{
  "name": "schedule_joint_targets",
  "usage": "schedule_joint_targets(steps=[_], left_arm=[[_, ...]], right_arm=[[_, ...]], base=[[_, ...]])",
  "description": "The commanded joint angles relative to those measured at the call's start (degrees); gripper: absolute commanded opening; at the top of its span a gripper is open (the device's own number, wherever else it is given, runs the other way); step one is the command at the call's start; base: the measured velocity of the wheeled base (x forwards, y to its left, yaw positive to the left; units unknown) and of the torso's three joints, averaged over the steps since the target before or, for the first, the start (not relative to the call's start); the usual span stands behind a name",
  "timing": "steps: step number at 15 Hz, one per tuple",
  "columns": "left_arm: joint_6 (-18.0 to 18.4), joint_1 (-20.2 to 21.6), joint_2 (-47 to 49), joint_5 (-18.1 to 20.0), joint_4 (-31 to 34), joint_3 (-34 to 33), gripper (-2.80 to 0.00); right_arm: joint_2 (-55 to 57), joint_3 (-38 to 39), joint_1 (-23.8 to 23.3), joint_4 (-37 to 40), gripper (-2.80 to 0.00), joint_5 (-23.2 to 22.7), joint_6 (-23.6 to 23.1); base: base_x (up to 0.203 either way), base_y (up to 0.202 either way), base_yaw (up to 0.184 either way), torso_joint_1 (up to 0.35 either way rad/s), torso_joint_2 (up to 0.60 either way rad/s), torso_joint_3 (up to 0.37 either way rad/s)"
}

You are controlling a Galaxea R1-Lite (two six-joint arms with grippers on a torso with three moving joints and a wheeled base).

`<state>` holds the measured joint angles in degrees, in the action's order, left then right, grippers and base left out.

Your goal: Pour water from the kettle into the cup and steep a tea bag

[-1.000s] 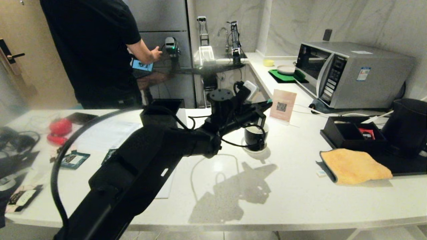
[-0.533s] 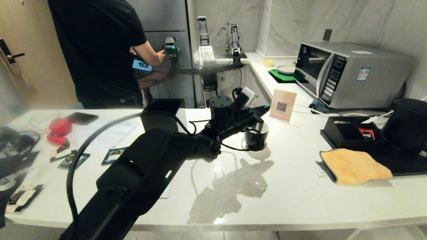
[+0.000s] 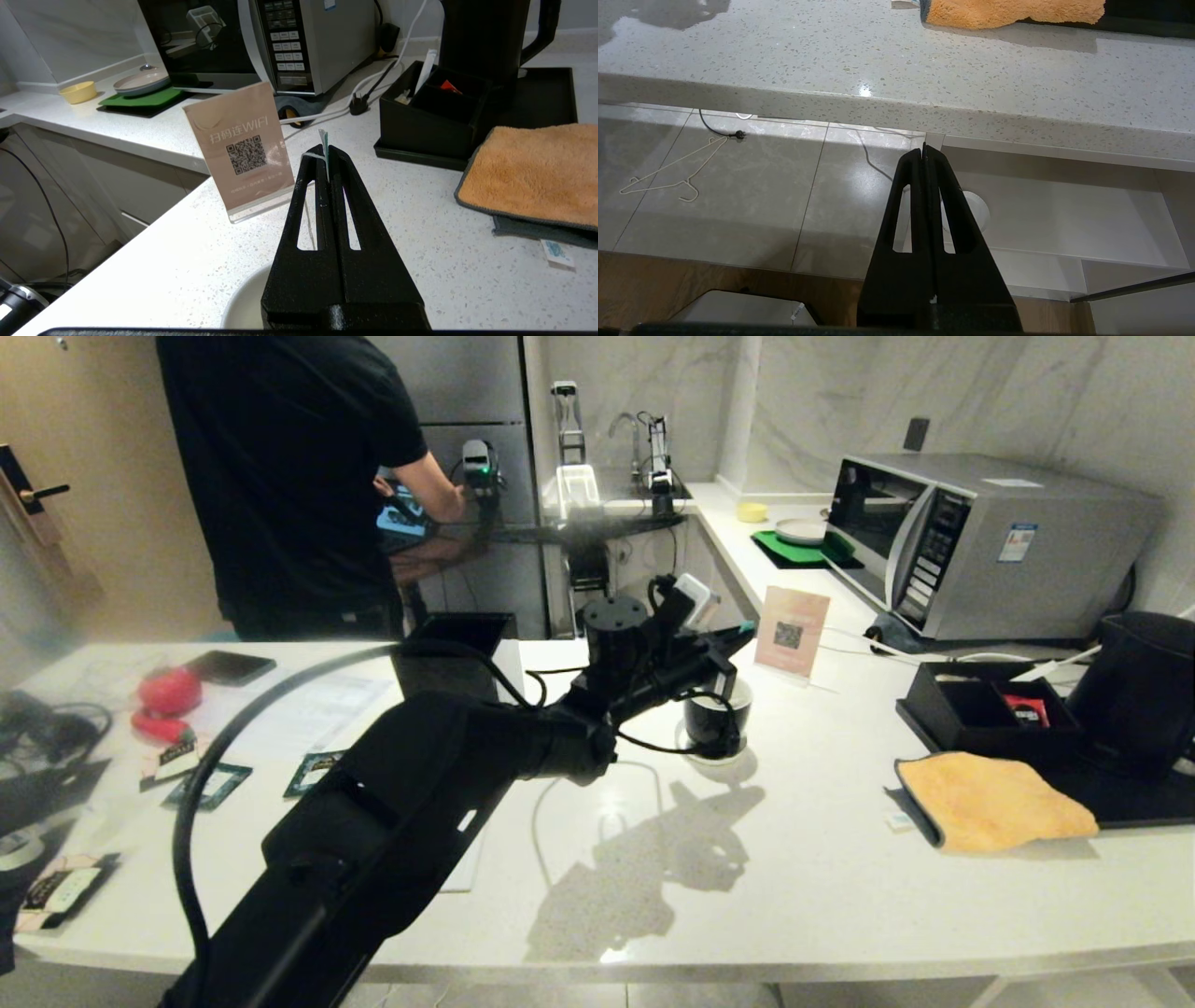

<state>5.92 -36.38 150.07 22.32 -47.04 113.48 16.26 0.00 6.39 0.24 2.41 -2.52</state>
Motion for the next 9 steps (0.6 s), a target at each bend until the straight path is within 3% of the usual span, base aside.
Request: schedule_joint_targets(steps=[1,9], left_arm=[[0.07,-0.01,-1.66,0.09,0.58,-0.02,-2.8],[0.14,-0.1,-6.18,0.09,3.59,-0.37,-2.8]], right_arm=[[0.09,0.0,0.03,0.02,-2.8,0.03,-0.03],[0.09,0.0,0.03,0.02,-2.8,-0.02,-0.03]], base=[[0.0,0.0,0.0,0.0,0.0,0.0],[0.0,0.0,0.0,0.0,0.0,0.0]])
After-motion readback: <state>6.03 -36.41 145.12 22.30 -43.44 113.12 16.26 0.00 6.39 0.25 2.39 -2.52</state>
